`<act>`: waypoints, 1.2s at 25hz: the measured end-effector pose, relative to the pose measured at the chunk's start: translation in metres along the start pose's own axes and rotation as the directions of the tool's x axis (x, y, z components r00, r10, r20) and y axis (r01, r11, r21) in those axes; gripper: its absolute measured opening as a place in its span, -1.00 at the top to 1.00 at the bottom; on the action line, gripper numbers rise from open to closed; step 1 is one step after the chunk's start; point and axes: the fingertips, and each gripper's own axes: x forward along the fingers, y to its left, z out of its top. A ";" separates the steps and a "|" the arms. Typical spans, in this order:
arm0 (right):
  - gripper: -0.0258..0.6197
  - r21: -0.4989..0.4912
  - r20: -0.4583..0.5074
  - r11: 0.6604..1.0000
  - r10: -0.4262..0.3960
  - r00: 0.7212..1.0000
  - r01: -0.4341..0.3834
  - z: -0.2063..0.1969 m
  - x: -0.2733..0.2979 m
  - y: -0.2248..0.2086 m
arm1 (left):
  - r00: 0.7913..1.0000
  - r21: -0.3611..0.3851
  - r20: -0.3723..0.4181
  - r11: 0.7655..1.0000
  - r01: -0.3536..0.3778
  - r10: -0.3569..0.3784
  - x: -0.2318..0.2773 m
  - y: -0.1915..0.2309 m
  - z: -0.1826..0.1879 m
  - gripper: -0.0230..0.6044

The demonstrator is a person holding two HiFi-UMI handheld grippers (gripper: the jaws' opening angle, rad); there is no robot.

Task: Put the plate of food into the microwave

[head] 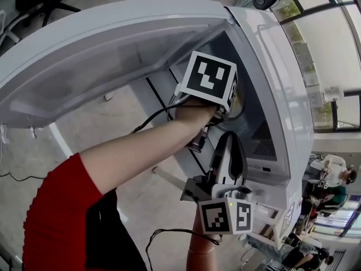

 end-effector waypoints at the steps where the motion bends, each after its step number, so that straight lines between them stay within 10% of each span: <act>1: 0.87 -0.001 -0.009 1.000 -0.003 1.000 0.003 -0.002 0.000 -0.001 | 1.000 0.016 0.006 1.000 -0.008 0.008 0.000 0.001 0.002 0.76; 19: 0.87 0.087 -0.193 0.994 -0.052 0.980 0.070 -0.035 0.022 -0.016 | 0.994 0.269 0.048 0.958 -0.104 0.095 -0.001 0.006 0.007 0.63; 30: 0.87 0.115 -0.236 0.991 -0.038 0.971 0.067 -0.040 0.028 -0.017 | 0.972 0.478 0.118 0.846 -0.235 0.203 0.000 0.011 0.011 0.54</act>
